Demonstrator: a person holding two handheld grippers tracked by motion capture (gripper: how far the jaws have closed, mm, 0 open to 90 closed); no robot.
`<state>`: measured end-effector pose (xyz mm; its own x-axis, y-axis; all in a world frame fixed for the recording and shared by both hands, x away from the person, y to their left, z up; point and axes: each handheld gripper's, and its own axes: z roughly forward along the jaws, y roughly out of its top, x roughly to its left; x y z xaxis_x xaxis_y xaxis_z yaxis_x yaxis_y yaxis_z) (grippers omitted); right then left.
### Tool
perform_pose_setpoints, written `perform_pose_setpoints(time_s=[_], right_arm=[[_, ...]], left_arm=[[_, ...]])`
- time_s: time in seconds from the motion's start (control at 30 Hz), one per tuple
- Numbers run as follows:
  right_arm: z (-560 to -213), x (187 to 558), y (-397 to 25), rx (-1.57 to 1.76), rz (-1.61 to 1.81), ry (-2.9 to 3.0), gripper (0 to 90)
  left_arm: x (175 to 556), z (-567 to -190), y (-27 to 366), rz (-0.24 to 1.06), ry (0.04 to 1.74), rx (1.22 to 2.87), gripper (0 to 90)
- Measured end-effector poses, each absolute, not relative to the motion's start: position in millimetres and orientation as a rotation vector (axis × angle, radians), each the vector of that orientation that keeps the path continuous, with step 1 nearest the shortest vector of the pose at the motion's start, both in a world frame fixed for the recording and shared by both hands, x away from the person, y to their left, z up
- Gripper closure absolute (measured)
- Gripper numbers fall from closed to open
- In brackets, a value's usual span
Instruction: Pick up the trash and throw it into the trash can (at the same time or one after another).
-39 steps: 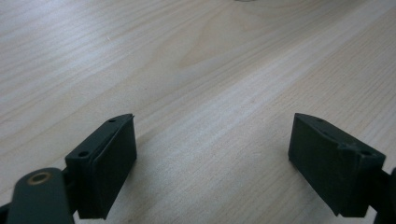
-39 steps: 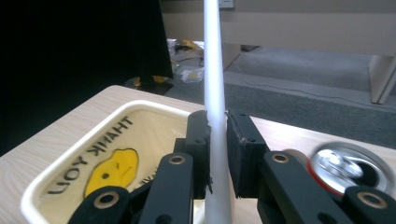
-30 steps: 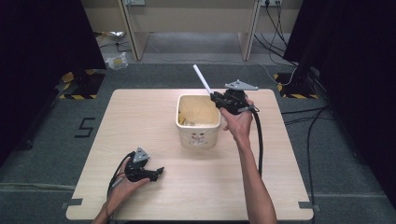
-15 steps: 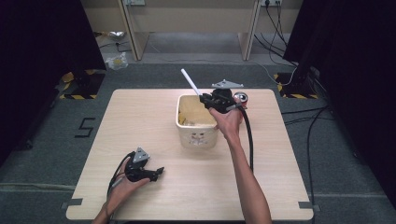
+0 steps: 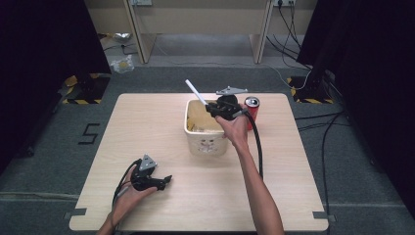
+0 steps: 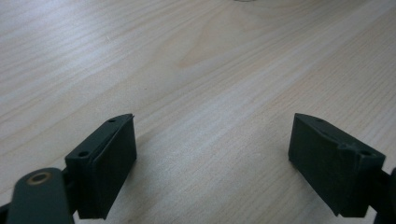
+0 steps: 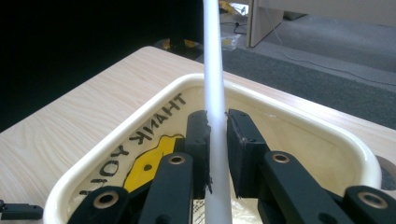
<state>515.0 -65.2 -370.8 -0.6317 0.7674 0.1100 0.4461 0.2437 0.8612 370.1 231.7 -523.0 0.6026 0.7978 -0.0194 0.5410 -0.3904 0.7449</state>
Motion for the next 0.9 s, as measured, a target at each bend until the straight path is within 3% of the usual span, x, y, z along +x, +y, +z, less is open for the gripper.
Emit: perform_pose_setpoints(time_s=[0.53,0.9], right_arm=[[-383,519,-61,1.106,1.249,2.292,78.2],[-373,518,-73,1.153,1.293,2.222,57.2]], left_arm=[[370,-523,232,0.446,1.055,2.090,14.5],[370,-523,232,0.446,1.053,2.093,14.5]])
